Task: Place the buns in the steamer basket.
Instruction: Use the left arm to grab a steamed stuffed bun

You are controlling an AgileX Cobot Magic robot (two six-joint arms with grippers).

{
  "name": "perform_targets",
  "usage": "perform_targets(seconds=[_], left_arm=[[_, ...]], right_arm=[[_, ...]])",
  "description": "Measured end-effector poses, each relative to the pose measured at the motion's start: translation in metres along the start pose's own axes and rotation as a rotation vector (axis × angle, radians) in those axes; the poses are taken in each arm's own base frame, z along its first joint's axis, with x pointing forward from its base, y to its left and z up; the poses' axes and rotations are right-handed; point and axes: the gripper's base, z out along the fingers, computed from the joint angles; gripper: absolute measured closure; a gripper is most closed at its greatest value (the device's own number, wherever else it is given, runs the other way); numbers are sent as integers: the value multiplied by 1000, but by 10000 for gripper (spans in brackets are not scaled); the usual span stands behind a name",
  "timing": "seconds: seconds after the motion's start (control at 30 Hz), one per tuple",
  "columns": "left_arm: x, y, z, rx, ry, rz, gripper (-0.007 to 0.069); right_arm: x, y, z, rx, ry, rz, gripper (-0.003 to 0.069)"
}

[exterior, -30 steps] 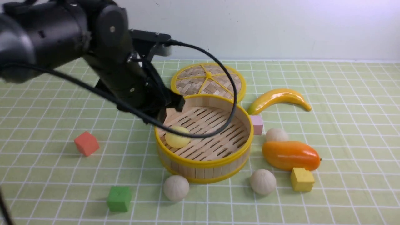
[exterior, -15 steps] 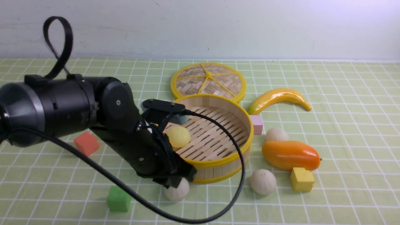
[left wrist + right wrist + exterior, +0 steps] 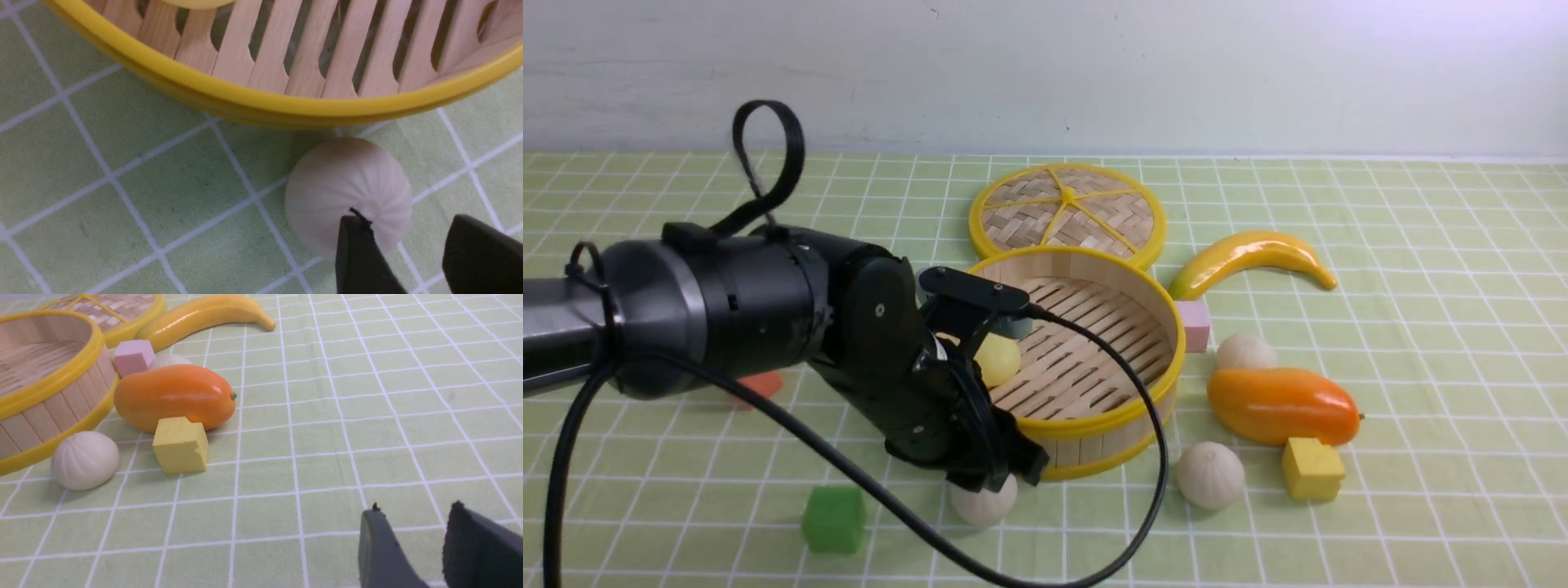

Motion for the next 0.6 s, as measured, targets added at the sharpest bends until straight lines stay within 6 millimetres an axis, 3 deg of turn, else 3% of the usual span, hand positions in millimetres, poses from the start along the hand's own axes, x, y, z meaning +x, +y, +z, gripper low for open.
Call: perform_targets(seconds=[0.2,0.33,0.6], left_arm=[[2,1,14,-3,24,-2,334],[0,2,18,-7,5,2,376],[1,4,28,-23,13,22,599]], right_arm=[[0,0,0,0,0,0,418],[0,0,0,0,0,0,418],[0,0,0,0,0,0,418]])
